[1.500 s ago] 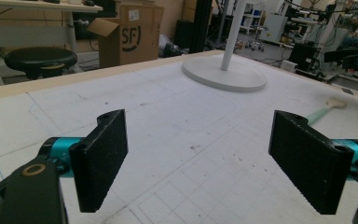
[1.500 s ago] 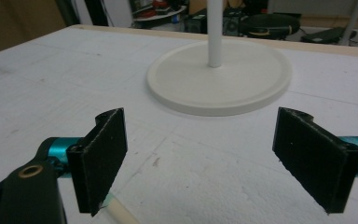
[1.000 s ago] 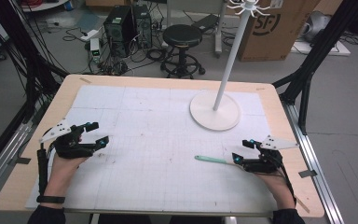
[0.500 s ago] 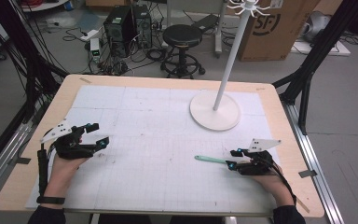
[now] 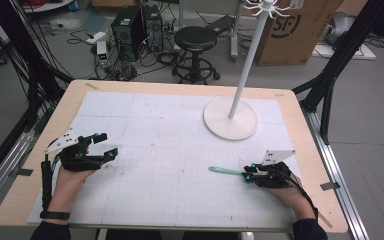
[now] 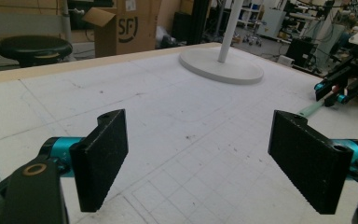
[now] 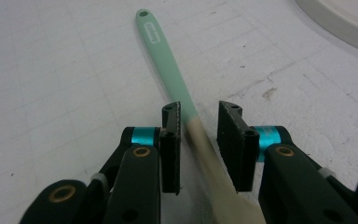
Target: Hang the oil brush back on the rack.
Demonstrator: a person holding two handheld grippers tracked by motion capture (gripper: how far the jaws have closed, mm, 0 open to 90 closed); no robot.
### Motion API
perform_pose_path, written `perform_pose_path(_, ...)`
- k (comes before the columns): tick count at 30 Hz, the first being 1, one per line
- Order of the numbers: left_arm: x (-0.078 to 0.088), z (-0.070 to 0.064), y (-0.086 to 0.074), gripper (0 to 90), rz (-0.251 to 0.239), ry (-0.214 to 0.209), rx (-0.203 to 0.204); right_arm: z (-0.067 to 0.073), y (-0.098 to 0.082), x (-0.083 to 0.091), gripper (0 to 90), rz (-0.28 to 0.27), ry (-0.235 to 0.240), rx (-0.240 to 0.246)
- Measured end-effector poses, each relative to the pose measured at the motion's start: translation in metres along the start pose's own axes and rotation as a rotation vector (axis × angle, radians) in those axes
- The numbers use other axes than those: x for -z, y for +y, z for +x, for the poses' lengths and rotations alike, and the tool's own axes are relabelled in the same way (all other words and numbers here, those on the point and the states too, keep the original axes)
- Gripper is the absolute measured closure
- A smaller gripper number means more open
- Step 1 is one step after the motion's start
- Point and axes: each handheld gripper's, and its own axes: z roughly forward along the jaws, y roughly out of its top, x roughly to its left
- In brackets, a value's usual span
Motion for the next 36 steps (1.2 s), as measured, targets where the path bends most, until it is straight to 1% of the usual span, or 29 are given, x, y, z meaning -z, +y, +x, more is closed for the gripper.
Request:
perform_pose_path(4,0.0002,0.0002,-0.0003,20.5,0.002,0.001,0.002,-0.0006,0.0001,0.0,76.9,0.001,0.003,-0.005)
perform_pose_path(5,0.0002,0.0002,-0.0003,20.5,0.004,0.002,0.0,0.0,-0.0001,0.0003,77.3,0.005,0.003,-0.02)
perform_pose_path(7,-0.0002,-0.0003,-0.0001,20.6,0.002,-0.002,-0.001,-0.0009,-0.0001,0.0001,77.9,0.0,0.0,-0.017)
perform_pose_path(9,-0.0001,-0.0004,0.0,20.7,0.002,-0.002,-0.002,0.0007,0.0006,0.0005,78.6,0.008,-0.005,-0.022)
perform_pose_path(11,-0.0001,-0.0004,0.0,20.8,0.002,-0.001,-0.003,0.0007,0.0011,0.0007,81.8,0.007,-0.012,-0.019)
perform_pose_path(12,-0.0001,-0.0005,0.0,20.8,0.002,-0.002,-0.002,0.0012,0.0012,0.0013,82.6,0.011,-0.017,-0.036)
perform_pose_path(14,-0.0005,-0.0005,-0.0003,20.8,0.003,-0.001,0.0,-0.0001,0.0005,0.0015,82.6,0.008,-0.013,-0.049)
perform_pose_path(19,-0.001,-0.0008,-0.0005,20.9,0.006,-0.003,0.0,0.0017,0.0006,0.0015,82.2,0.012,-0.021,-0.046)
perform_pose_path(25,-0.0019,-0.0009,-0.001,21.0,0.01,-0.004,0.002,0.0017,0.0013,0.0013,82.5,0.013,-0.029,-0.069)
perform_pose_path(28,-0.0018,-0.0008,-0.0011,21.0,0.013,-0.003,0.0,0.0027,0.0024,0.0015,82.3,0.025,-0.034,-0.067)
perform_pose_path(33,-0.0014,-0.0008,-0.0011,21.0,0.012,-0.005,0.003,0.0026,0.0057,0.0011,81.6,0.05,-0.03,-0.084)
perform_pose_path(36,-0.0014,-0.0008,-0.0012,21.0,0.014,-0.004,0.003,0.0018,0.0054,0.0012,81.7,0.049,-0.026,-0.085)
